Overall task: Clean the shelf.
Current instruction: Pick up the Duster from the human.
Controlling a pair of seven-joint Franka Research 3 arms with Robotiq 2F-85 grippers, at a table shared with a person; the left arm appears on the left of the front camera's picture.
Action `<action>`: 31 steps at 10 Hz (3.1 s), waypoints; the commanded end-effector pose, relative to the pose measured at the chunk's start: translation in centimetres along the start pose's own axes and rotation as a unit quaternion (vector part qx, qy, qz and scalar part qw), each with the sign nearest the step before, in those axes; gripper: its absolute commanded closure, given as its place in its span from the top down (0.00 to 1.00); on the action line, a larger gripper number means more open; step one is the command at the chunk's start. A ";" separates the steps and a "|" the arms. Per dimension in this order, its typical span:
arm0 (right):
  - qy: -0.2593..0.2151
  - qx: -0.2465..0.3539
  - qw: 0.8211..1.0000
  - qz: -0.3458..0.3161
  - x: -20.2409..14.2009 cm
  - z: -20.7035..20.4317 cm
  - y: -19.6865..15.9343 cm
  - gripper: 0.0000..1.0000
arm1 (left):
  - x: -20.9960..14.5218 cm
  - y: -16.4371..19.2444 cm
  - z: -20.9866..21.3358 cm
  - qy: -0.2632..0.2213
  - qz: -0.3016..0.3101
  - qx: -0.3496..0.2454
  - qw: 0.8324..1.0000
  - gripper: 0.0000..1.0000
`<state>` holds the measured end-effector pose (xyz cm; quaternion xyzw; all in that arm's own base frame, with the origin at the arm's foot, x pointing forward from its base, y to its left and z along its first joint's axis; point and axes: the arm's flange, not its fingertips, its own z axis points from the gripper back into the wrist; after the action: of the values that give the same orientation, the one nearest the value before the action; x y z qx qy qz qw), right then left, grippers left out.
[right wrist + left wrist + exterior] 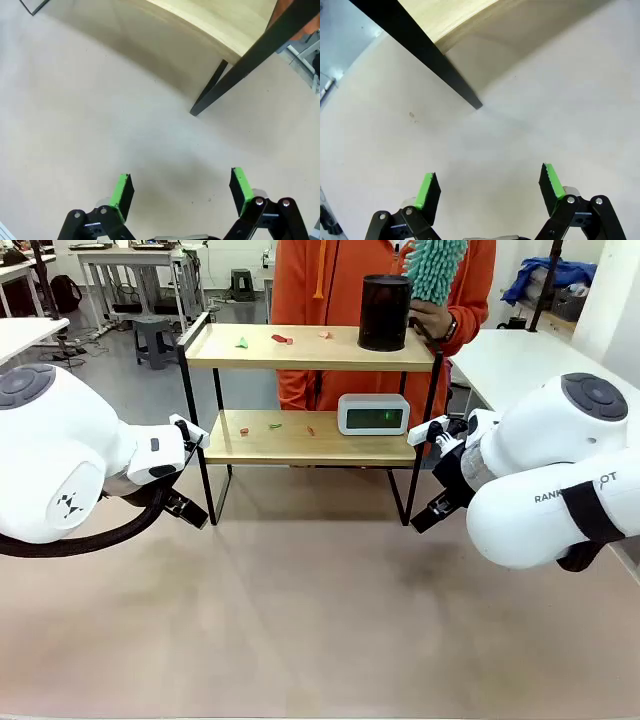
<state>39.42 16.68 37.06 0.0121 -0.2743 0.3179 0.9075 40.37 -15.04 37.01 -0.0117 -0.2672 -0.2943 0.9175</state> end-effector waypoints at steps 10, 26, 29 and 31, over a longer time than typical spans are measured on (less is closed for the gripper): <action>0.000 0.000 1.000 0.000 0.0 0.0 0.0 1.00 | 0.0 0.0 0.0 0.000 0.000 0.000 1.000 1.00; -0.192 0.420 0.708 -0.534 -34.6 16.2 -22.5 1.00 | -23.3 26.0 15.8 -0.283 0.495 -0.323 0.755 1.00; -0.192 0.420 0.708 -0.534 -34.6 16.2 -22.5 1.00 | -23.3 26.0 15.8 -0.283 0.495 -0.323 0.755 1.00; -0.192 0.420 0.708 -0.534 -34.6 16.2 -22.5 1.00 | -23.3 26.0 15.8 -0.283 0.495 -0.323 0.755 1.00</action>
<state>22.55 -24.09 36.85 0.5997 -0.2221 -0.1592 0.7521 31.20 21.72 42.92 -0.5237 -0.3471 0.1545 0.7625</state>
